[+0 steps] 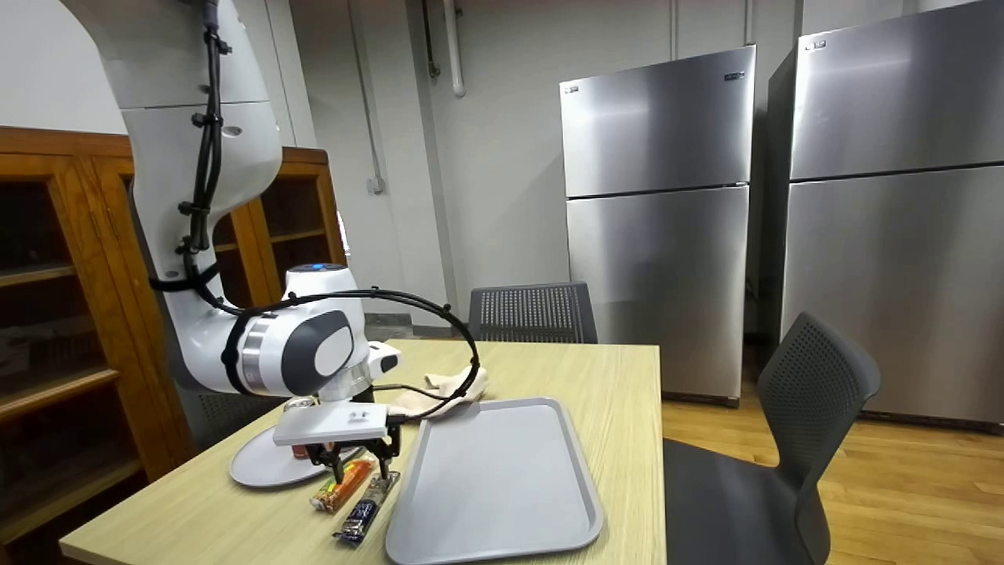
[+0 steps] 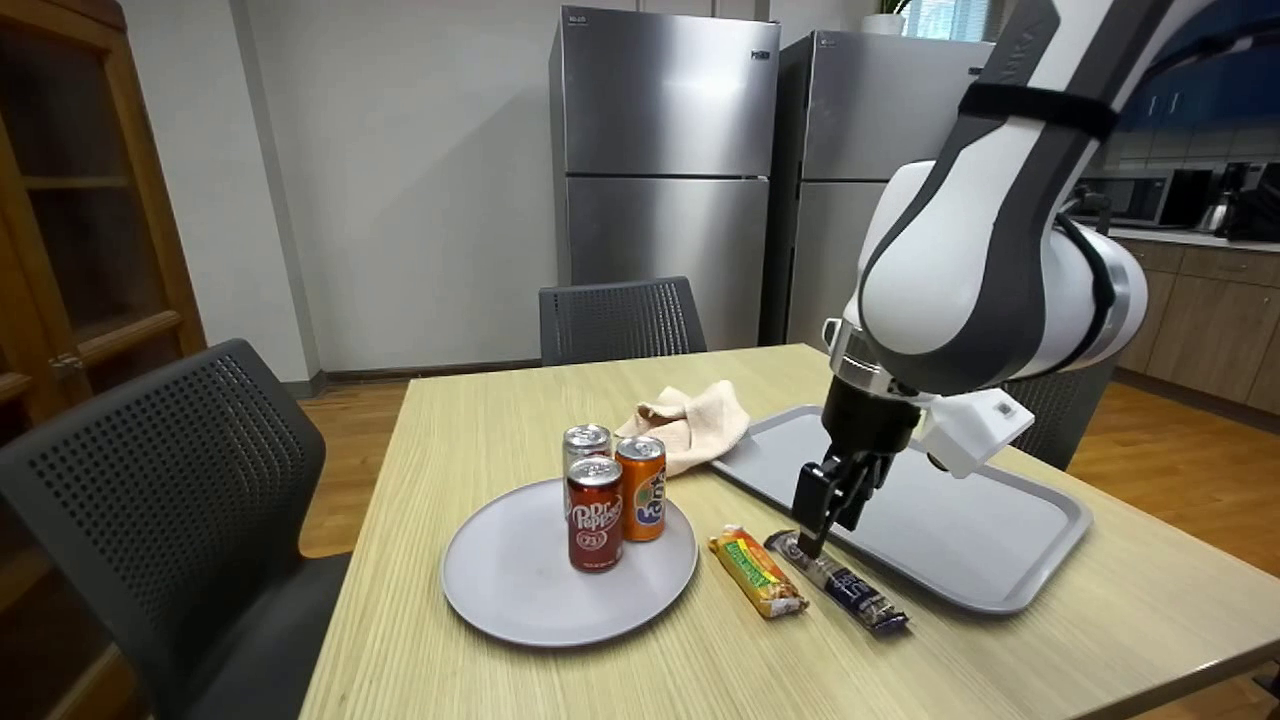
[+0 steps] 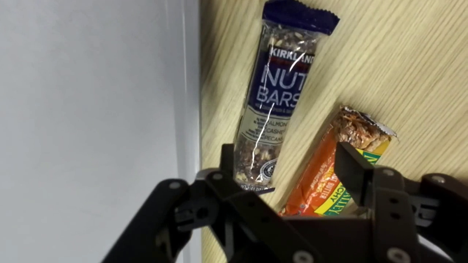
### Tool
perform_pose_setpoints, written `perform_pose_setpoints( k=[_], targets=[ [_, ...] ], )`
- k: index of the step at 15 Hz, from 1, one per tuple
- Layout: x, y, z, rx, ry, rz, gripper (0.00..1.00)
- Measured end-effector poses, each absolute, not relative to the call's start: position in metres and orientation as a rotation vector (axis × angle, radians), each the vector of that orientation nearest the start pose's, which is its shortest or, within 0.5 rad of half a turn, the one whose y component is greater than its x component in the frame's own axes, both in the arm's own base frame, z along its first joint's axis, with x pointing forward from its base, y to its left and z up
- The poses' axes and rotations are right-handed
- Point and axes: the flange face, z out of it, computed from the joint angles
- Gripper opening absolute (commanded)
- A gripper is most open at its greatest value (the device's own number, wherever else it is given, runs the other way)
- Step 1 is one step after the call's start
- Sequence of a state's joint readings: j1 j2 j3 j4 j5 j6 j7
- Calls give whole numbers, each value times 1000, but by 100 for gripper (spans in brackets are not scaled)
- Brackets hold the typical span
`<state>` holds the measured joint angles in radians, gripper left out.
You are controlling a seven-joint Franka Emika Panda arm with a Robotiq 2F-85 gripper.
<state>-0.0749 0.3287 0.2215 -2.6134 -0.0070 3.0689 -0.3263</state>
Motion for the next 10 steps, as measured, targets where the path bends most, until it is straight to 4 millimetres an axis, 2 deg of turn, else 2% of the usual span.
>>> perform_pose_setpoints(
  k=[4, 10],
  targets=[
    [438, 84, 163, -2984, -718, -253, 100],
    [438, 121, 185, -2952, -782, -323, 100]
  ],
)
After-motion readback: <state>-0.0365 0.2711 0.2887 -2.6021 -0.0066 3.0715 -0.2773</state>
